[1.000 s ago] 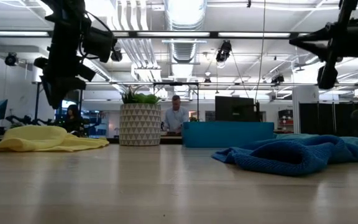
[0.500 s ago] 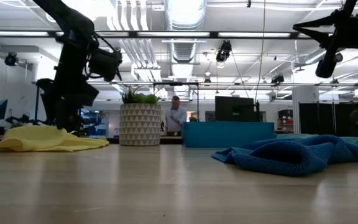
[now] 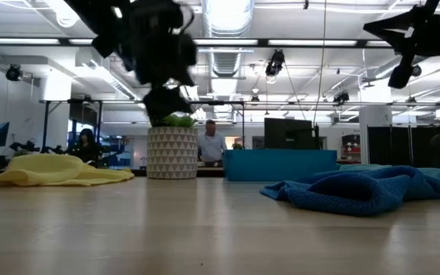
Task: Fold microfiber towels
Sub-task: Fold the dark blue microfiber towel into the dark blue bin
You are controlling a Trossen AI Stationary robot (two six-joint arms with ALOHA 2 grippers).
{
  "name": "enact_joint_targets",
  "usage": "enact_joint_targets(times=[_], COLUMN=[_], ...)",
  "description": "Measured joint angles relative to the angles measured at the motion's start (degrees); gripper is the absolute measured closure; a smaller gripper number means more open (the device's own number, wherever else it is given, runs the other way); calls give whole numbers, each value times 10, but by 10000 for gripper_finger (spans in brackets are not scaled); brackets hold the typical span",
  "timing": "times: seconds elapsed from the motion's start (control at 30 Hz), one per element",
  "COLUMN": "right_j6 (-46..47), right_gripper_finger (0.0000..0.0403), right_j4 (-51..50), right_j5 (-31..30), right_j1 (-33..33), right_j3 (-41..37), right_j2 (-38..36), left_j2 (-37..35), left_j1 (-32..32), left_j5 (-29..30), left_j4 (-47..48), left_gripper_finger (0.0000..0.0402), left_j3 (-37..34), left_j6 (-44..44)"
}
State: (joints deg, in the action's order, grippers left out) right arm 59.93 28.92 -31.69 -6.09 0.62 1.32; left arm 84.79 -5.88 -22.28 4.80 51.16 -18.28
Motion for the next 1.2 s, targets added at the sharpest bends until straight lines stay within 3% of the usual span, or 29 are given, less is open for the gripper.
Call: enact_joint_targets(times=[0.1, 0.2, 0.5, 0.73, 0.9, 1.2], right_j6=[1, 17, 32, 31, 31, 31], right_gripper_finger=[394, 394, 394, 394, 394, 394], right_j4=[1, 6, 18, 17, 19, 17], right_j5=[-4, -15, -34, -13, -8, 7], right_j1=[0, 0, 0, 0, 0, 0], right_j3=[0, 0, 0, 0, 0, 0], right_j2=[0, -1, -1, -1, -1, -1], left_j2=[30, 75, 246, 345, 373, 373], left_j1=[45, 65, 63, 52, 46, 41], left_j5=[117, 176, 182, 186, 188, 229], left_j4=[-79, -130, -123, 0, 34, 33], left_gripper_finger=[172, 172, 172, 172, 172, 172], left_j3=[5, 17, 136, 250, 290, 292], left_j6=[105, 180, 94, 24, -34, -54])
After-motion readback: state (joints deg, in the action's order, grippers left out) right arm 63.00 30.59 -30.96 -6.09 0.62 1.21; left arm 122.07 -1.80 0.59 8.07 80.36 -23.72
